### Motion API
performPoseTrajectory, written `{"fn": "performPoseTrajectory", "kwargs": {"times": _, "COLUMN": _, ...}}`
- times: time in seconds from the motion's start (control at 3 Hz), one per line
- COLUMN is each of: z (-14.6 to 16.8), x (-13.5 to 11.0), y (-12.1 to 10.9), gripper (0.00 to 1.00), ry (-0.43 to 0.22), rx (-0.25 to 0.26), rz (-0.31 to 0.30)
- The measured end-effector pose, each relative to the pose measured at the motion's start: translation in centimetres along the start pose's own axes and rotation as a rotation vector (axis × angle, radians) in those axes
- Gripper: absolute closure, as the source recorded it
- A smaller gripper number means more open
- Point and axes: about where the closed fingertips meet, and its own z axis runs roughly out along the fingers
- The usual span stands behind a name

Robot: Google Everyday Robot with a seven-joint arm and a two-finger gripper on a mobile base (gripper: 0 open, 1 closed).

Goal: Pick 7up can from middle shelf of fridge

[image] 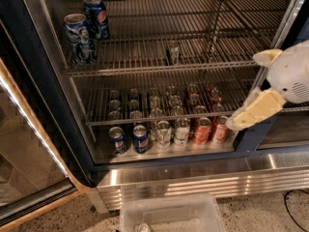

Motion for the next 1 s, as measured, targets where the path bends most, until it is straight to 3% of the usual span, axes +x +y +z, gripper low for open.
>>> {"fn": "performPoseTrajectory", "kwargs": {"times": 0.33, "z": 4.4, "x": 0.6, "y": -0.1, "gripper": 0.0, "ry": -0.161, "rx": 0.008, "rz": 0.105}}
{"fn": "performPoseTrajectory", "kwargs": {"times": 0.67, "z": 8.0, "x": 0.3, "y": -1.6, "gripper": 0.0, "ry": -0.327, "rx": 0.049, "rz": 0.203}}
{"fn": "performPoseTrajectory", "kwargs": {"times": 1.0, "z": 11.5, "x": 0.9, "y": -4.2, "gripper": 0.0, "ry": -0.415, "rx": 0.03, "rz": 0.294}}
